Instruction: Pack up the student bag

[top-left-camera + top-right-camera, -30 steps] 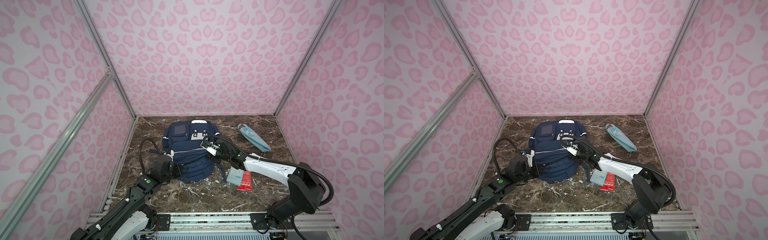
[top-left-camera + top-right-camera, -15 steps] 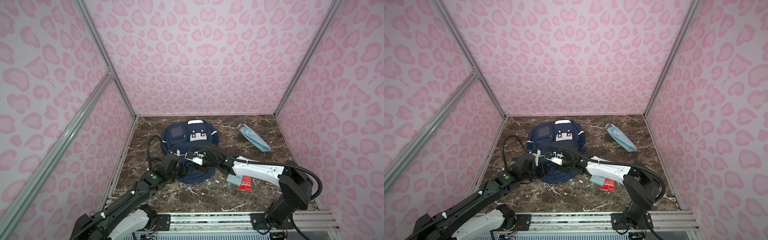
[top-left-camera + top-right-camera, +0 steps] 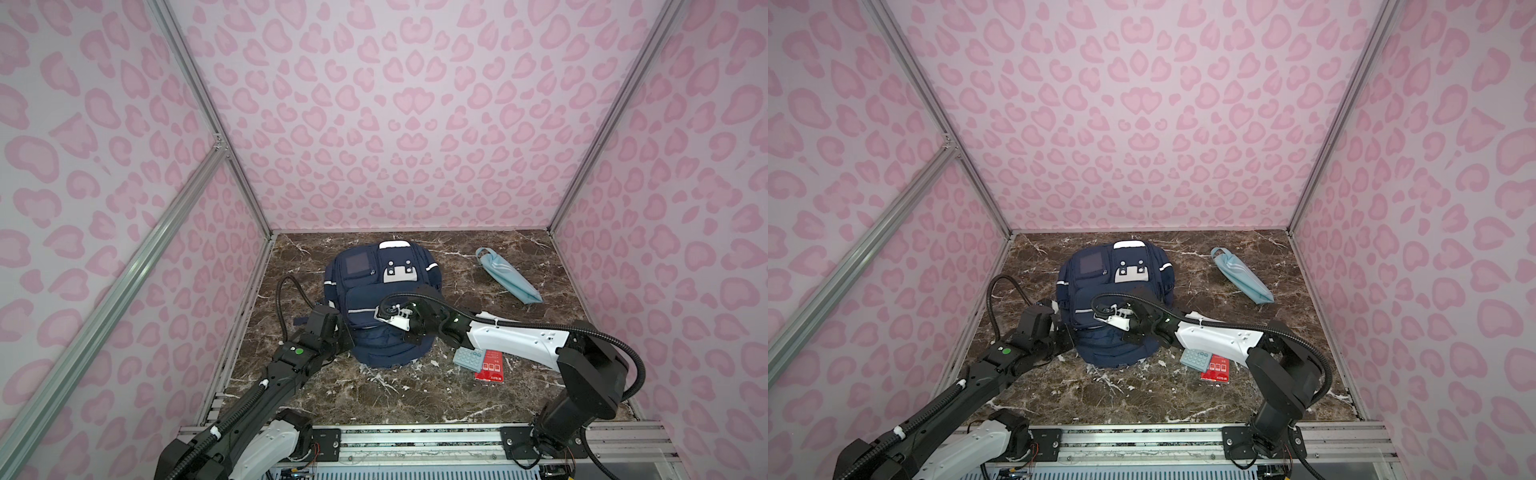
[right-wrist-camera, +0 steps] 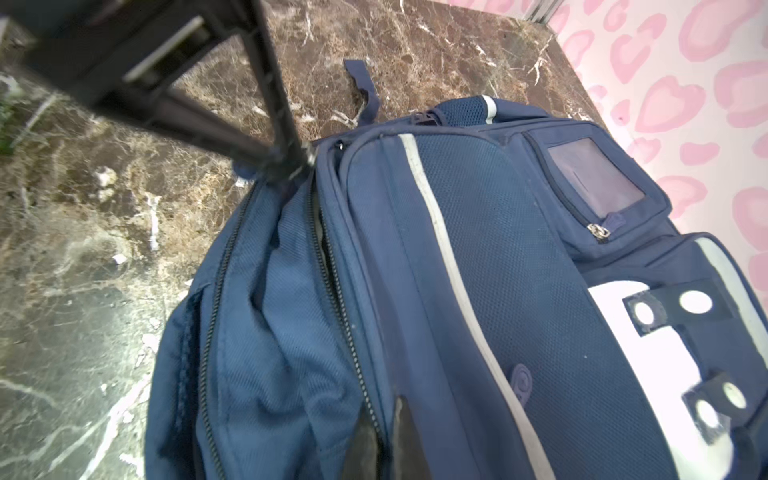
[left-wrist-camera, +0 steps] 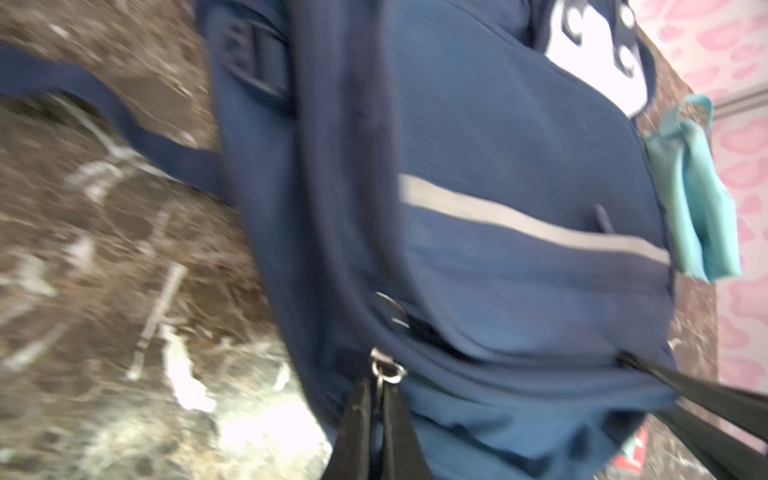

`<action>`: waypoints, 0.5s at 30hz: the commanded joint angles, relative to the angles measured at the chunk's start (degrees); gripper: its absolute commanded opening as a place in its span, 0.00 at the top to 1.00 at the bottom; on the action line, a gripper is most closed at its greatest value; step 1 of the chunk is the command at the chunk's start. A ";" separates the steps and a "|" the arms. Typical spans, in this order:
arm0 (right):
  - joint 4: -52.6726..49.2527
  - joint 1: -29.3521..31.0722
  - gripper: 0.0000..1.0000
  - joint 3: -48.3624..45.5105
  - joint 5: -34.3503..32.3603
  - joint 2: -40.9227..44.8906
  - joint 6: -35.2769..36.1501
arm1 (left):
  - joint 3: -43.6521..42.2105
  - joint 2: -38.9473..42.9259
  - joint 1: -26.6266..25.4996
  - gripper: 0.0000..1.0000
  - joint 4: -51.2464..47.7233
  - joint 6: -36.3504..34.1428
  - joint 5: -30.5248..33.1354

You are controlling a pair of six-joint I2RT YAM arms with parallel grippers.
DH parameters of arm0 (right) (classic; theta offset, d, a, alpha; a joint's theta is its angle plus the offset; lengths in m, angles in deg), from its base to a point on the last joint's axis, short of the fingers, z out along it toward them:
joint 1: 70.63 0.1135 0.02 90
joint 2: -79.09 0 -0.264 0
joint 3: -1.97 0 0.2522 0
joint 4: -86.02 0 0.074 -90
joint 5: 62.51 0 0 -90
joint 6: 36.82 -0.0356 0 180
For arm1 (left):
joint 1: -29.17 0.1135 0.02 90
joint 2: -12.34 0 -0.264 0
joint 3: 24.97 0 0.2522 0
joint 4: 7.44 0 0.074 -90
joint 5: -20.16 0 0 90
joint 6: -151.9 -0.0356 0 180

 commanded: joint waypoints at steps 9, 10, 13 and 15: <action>1.45 -8.67 1.00 -2.89 -16.77 1.65 -4.03 | -2.60 7.45 -1.79 0.97 -1.75 2.03 -0.58; 1.98 -9.11 1.00 -3.14 -17.59 1.87 -4.80 | -2.87 7.59 -4.02 0.97 -0.62 3.33 -0.96; 2.73 -9.43 0.70 -3.69 -17.26 3.20 -7.33 | -2.54 6.20 -10.75 0.97 2.98 6.94 -1.79; 2.65 -8.91 0.57 -4.31 -12.74 5.28 -9.00 | -2.21 4.63 -13.30 0.97 5.55 8.29 -2.38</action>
